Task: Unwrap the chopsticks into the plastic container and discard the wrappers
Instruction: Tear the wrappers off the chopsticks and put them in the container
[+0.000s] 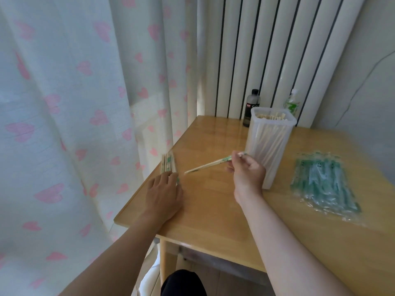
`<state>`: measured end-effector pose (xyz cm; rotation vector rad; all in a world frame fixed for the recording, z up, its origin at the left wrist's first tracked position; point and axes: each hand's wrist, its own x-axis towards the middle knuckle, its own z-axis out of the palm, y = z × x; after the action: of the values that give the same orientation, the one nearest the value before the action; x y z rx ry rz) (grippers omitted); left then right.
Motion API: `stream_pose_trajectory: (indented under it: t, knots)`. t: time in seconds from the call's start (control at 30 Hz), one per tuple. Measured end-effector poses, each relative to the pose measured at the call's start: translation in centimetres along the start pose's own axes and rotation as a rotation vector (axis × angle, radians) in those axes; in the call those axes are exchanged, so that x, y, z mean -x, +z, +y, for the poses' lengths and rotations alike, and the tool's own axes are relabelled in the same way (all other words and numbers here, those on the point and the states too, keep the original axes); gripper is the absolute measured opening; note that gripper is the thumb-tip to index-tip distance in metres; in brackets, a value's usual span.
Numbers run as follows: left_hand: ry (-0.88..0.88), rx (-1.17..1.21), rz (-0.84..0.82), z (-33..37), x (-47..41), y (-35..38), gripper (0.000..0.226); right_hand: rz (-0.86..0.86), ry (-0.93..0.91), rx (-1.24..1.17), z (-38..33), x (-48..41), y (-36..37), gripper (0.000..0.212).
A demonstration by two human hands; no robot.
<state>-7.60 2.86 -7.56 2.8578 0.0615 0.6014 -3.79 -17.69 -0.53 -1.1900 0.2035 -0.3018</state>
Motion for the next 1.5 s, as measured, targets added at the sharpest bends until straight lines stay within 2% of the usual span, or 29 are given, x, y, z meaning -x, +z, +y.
stream_pose_trajectory:
  t: [0.17, 0.27, 0.43, 0.5, 0.67, 0.9, 1.03, 1.17, 1.27, 1.33, 1.43, 1.5]
  knots:
    - [0.238, -0.011, 0.138, 4.5, -1.8, -1.2, 0.054, 0.028, 0.046, -0.107, -4.0, -1.0, -3.7, 0.014]
    - [0.341, -0.011, 0.087, 8.8, -2.4, -2.1, 0.046, 0.028, 0.087, -0.24, -5.5, -0.8, -5.6, 0.016]
    - [0.393, -0.073, 0.094, 12.6, -2.9, -1.9, 0.027, 0.031, 0.125, -0.331, -7.5, -0.9, -8.4, 0.006]
    - [0.431, -0.092, 0.163, 14.1, -3.1, -1.4, 0.022, -0.003, 0.132, -0.31, -7.4, -0.5, -8.8, 0.005]
    - [0.469, -0.072, 0.258, 16.9, -3.2, -1.4, 0.029, -0.03, 0.144, -0.29, -7.8, -0.3, -9.7, 0.006]
    - [0.543, -0.126, 0.286, 14.7, -4.0, -0.8, 0.035, 0.083, 0.126, -0.331, -9.7, -1.8, -12.1, 0.004]
    - [0.506, -0.141, 0.191, 15.3, -4.4, -1.3, 0.041, 0.112, 0.128, -0.337, -9.4, -1.8, -12.1, 0.004]
    - [0.441, -0.175, 0.084, 18.0, -4.5, -3.0, 0.06, 0.117, 0.119, -0.359, -8.8, -1.7, -11.7, 0.006]
    - [0.51, -0.025, 0.042, 21.5, -4.2, -3.8, 0.045, 0.072, 0.125, -0.364, -8.4, -1.1, -11.2, 0.007]
    - [0.551, -0.092, 0.068, 22.9, -4.1, -3.9, 0.037, 0.058, 0.125, -0.381, -8.6, -1.1, -11.4, 0.009]
    - [0.592, -0.201, 0.115, 22.8, -4.0, -3.9, 0.037, 0.108, 0.117, -0.393, -9.1, -1.6, -12.8, 0.02]
    - [0.629, -0.184, 0.151, 22.3, -4.2, -3.5, 0.044, 0.152, 0.103, -0.37, -9.4, -1.9, -14.0, 0.02]
